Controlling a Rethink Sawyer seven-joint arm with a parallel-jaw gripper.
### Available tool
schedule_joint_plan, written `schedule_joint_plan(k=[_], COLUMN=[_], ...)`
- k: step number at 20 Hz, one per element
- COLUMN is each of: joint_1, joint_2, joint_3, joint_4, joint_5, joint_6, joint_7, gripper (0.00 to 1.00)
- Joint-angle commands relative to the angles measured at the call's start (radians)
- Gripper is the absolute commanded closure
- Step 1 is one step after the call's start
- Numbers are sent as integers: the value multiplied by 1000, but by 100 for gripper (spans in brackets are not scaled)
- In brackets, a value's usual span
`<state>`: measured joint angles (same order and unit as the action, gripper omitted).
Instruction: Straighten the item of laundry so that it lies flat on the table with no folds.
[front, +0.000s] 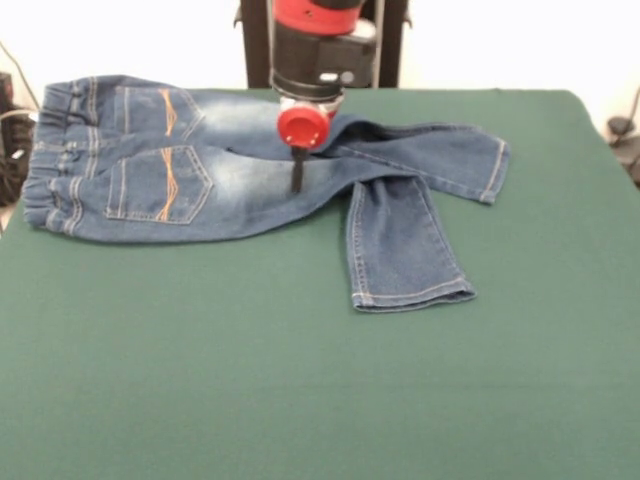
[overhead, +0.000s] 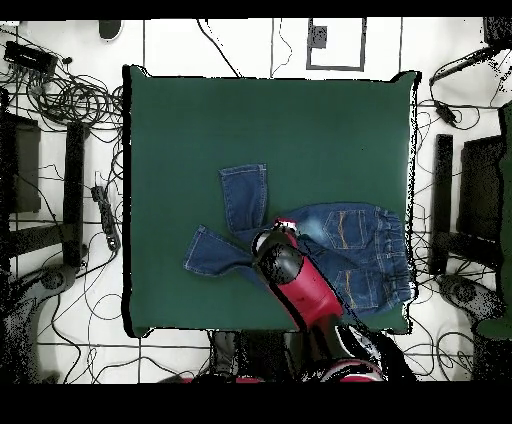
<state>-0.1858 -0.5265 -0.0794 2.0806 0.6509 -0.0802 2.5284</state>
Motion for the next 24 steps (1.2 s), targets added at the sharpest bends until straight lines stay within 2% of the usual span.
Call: schedule_joint_plan(k=[1,6,15,16,19,20,21,23,24], joint_1=[49,72,52,68,119,137,137,126,111], joint_2=[-67,-109,-164,-162,-145,-142,-147,-140,-131], joint_3=[52,34,49,28,-50,-98,-107,-106,-85], joint_4=[-43,-69,-69,-80,-117,-135,-132,-121,-111], joint_5=[129,147,178,176,139,76,57,45,64], joint_6=[232,320,375,398,499,610,651,651,594], joint_7=[270,291,295,312,356,371,371,311,267], gripper=[0,0,0,0,0,0,0,0,0])
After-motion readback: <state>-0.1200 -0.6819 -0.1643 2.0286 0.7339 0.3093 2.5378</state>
